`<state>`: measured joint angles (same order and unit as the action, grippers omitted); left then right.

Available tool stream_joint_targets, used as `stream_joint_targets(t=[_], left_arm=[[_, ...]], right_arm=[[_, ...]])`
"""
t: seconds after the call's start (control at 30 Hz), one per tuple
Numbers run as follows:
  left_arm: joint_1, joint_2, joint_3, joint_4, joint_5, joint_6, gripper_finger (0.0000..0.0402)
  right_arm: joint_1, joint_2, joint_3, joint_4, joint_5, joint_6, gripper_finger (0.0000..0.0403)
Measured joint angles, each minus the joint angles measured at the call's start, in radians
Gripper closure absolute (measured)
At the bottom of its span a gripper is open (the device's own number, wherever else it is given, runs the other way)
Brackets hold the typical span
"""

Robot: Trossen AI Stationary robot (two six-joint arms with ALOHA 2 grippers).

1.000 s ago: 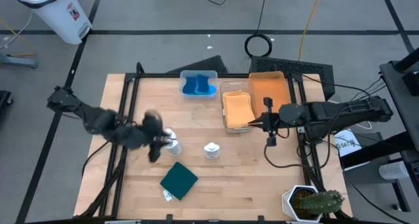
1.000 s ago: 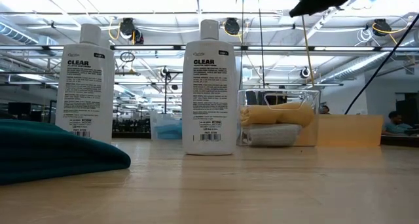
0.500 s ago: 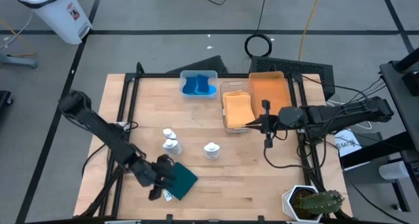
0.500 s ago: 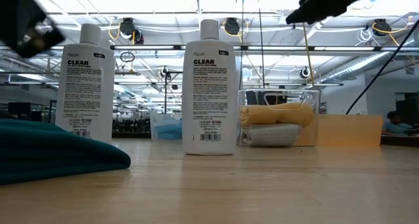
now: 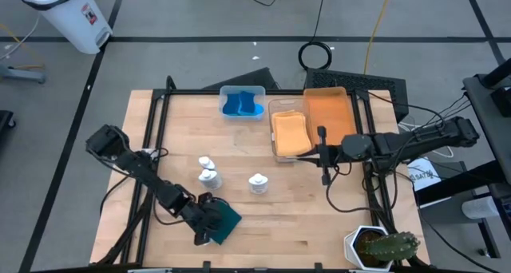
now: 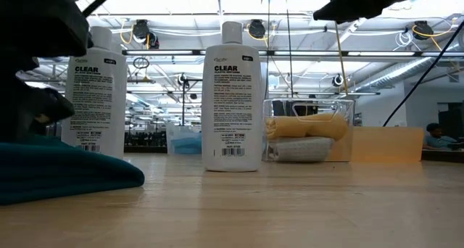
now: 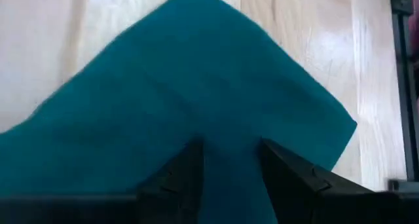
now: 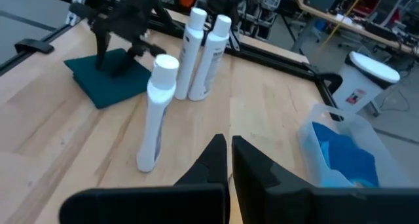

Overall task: Pick & Place Kitchen Items
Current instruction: Put the dark green towel into the transparent bin

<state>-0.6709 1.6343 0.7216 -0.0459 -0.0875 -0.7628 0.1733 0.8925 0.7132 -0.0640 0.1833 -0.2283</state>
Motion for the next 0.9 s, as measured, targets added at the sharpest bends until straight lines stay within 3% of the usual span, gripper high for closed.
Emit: stream_joint_targets(t=[0.13, 0.3, 0.43, 0.57, 0.67, 0.83, 0.9], left_arm=[[0.018, 0.054, 0.002, 0.125, 0.064, 0.019, 0.0250], [0.052, 0.097, 0.001, 0.319, 0.122, 0.171, 0.0250], [0.101, 0.060, 0.009, 0.330, 0.187, 0.264, 0.0250], [0.126, -0.016, 0.010, 0.282, 0.219, 0.205, 0.0250], [0.117, -0.076, 0.025, 0.163, 0.153, 0.269, 0.0250], [0.138, -0.124, 0.081, 0.077, -0.065, 0.306, 0.0250], [0.153, -0.120, 0.114, 0.024, -0.047, 0.389, 0.0250]], right_arm=[[0.012, 0.000, 0.000, 0.004, 0.000, 0.000, 0.0403], [0.019, 0.000, 0.000, 0.008, 0.000, 0.000, 0.0403], [0.019, 0.000, 0.000, 0.008, 0.000, 0.000, 0.0403], [0.019, 0.000, 0.000, 0.008, 0.000, 0.005, 0.0403], [0.019, 0.000, 0.000, 0.008, 0.000, 0.006, 0.0403], [0.019, 0.000, 0.000, 0.009, 0.000, 0.006, 0.0403], [0.019, 0.000, 0.000, 0.008, 0.000, 0.006, 0.0403]])
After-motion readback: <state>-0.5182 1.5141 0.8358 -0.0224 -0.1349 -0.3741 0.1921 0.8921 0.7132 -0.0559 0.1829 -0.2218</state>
